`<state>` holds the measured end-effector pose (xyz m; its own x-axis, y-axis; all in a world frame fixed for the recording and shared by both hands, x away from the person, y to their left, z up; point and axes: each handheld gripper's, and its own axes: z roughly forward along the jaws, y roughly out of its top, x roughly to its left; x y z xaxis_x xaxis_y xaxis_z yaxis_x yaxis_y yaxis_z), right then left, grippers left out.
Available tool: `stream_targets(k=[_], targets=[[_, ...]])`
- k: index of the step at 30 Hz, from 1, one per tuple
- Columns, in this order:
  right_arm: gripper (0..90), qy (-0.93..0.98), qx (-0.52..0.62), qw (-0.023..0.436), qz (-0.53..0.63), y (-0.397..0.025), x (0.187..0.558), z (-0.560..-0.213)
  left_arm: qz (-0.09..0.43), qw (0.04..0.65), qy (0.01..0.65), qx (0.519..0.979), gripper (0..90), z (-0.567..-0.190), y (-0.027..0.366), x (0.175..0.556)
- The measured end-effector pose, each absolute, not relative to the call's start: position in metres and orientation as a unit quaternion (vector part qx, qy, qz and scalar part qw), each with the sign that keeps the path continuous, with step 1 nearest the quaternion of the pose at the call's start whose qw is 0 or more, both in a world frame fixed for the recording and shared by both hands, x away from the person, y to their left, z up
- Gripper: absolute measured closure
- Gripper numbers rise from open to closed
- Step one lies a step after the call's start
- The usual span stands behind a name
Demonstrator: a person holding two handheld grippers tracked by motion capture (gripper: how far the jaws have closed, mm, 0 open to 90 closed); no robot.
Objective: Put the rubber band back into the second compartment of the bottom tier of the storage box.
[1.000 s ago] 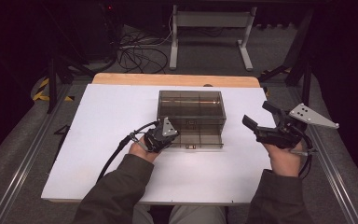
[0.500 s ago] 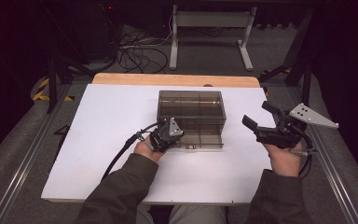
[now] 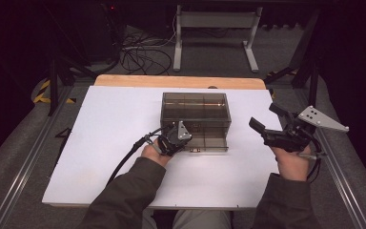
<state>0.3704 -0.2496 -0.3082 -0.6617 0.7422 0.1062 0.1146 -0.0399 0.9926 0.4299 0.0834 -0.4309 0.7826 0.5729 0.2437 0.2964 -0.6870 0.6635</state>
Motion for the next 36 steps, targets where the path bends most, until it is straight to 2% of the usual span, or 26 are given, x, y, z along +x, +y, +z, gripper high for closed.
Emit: stream_targets(k=[36], targets=[[4.0,0.645,0.335,0.246,0.642,-0.253,0.372,-0.310,0.205,0.338,0.249,0.884,82.7,-0.442,0.068,0.441]])
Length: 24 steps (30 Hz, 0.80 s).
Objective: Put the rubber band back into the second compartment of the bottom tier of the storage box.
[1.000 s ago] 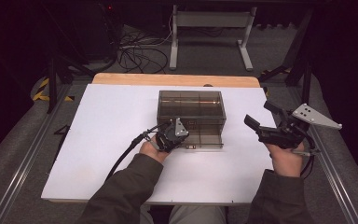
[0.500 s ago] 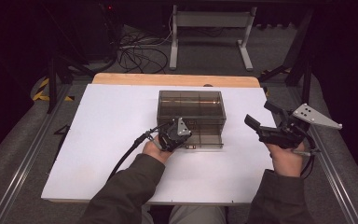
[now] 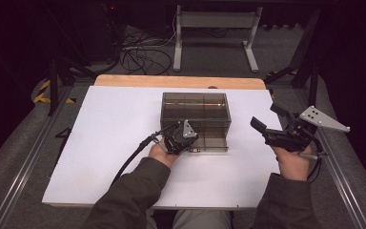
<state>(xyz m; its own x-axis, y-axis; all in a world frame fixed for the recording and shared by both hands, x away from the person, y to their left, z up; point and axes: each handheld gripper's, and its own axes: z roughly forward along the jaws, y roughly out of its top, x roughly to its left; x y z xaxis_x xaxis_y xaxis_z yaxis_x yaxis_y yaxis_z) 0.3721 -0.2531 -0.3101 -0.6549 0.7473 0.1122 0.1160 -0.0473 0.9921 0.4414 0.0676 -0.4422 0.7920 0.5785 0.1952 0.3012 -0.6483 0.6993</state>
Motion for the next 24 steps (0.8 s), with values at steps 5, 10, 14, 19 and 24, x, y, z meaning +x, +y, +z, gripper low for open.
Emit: stream_targets(k=[5,10,14,19,24], targets=[[4.0,0.645,0.335,0.246,0.641,-0.2530,0.3721,-0.3102,0.203,0.339,0.252,0.883,82.5,-0.4440,0.0654,0.4416],[4.0,0.645,0.335,0.246,0.641,-0.2528,0.3721,-0.3102,0.198,0.341,0.259,0.882,82.3,-0.4467,0.0642,0.4432],[4.0,0.645,0.335,0.246,0.641,-0.2527,0.3726,-0.3106,0.196,0.343,0.260,0.881,82.0,-0.4476,0.0635,0.4442],[4.0,0.645,0.336,0.245,0.641,-0.2525,0.3729,-0.3108,0.191,0.345,0.262,0.881,81.5,-0.4480,0.0625,0.4445],[4.0,0.646,0.335,0.245,0.641,-0.2527,0.3729,-0.3108,0.187,0.347,0.265,0.880,78.5,-0.4476,0.0612,0.4449]])
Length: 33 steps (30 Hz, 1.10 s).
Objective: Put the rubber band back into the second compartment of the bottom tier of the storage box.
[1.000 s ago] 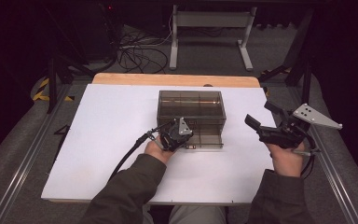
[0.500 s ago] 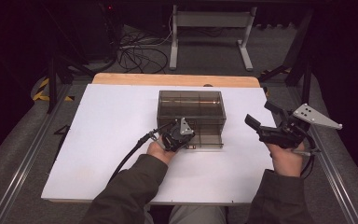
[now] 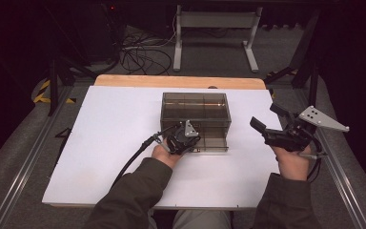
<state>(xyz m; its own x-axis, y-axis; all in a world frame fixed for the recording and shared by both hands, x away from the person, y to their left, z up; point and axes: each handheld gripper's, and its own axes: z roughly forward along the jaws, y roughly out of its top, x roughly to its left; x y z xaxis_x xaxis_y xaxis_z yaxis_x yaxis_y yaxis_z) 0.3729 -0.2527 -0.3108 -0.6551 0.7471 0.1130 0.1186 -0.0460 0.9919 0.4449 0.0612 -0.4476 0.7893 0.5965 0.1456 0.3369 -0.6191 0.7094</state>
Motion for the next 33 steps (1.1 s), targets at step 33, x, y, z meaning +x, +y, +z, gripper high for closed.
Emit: stream_targets(k=[33], targets=[[4.0,0.645,0.335,0.244,0.642,-0.2534,0.3733,-0.3111,0.116,0.380,0.331,0.856,51.7,-0.4467,0.0650,0.4534]])
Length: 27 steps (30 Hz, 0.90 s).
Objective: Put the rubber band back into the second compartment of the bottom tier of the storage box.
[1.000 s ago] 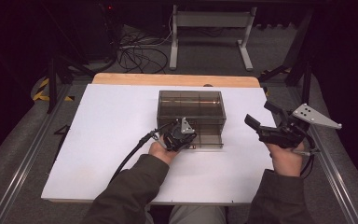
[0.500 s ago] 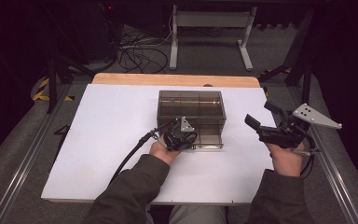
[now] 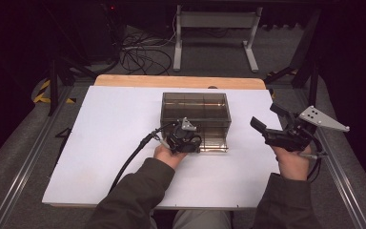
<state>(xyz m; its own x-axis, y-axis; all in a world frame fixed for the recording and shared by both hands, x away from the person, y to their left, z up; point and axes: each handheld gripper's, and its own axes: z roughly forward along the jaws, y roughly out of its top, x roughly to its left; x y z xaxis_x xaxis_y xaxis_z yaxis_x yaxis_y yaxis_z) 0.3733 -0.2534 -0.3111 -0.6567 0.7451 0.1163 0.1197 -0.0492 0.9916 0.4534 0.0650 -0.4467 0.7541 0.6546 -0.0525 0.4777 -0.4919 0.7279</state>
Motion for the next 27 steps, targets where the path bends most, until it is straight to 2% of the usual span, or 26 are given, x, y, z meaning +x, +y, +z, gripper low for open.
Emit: stream_targets(k=[27], targets=[[4.0,0.646,0.336,0.242,0.641,-0.253,0.374,-0.312,0.107,0.407,0.330,0.845,42.8,-0.436,0.078,0.441]])
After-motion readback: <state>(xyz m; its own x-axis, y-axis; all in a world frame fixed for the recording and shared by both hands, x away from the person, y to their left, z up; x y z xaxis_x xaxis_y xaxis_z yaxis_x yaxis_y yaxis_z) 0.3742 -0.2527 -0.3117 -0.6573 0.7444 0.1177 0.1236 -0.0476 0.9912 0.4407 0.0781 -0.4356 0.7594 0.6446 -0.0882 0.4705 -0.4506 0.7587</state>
